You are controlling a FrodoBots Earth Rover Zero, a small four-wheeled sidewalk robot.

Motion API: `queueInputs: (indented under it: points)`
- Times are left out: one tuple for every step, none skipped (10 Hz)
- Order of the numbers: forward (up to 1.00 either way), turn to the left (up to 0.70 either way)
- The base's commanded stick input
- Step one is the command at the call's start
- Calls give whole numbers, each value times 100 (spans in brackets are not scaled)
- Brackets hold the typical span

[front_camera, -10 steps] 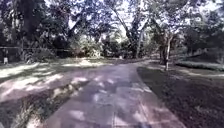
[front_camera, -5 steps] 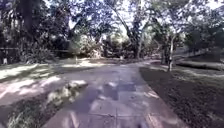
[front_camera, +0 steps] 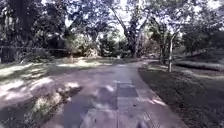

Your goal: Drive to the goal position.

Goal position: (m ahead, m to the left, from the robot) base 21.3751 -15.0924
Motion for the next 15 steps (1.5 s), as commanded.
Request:
queueInputs:
  points:
    - [50, 0]
    - [50, 0]
    - [50, 0]
    - [50, 0]
    - [50, 0]
    - [50, 0]
    - [50, 0]
    - [50, 0]
    - [50, 0]
    - [50, 0]
    - [50, 0]
    - [50, 0]
    - [50, 0]
    - [50, 0]
    - [50, -31]
